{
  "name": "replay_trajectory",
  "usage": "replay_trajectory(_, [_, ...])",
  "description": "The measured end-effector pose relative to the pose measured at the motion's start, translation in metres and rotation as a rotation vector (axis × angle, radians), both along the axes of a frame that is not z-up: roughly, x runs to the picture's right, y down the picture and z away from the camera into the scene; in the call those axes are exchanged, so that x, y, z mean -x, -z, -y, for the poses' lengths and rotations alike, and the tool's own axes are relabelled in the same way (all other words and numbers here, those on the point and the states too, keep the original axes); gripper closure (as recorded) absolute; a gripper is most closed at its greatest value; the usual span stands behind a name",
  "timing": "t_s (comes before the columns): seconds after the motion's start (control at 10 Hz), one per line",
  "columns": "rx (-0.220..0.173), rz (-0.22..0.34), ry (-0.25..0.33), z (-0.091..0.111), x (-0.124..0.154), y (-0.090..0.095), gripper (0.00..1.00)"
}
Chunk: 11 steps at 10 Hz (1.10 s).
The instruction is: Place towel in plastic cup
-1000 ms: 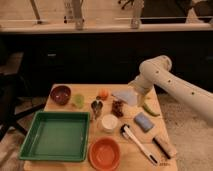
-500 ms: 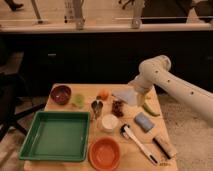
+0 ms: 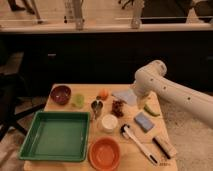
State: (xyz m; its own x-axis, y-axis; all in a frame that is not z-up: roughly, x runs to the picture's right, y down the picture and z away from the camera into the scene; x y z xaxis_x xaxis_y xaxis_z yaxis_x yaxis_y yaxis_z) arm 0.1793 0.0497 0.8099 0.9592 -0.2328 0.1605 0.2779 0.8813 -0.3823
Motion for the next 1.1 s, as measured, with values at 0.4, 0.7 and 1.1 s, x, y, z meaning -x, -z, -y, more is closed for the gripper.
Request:
replay_trajectory(0.4, [0.009,-0.011,-0.016,0.0,-0.012,-0.025,0.2])
replay_trajectory(0.7, [-0.013,0.001,-0.035,0.002,-0.016,-0.056,0.2])
replay_trajectory(1.1, [-0.033,0.047,-0.037,0.007,-0.01,-0.083,0.2])
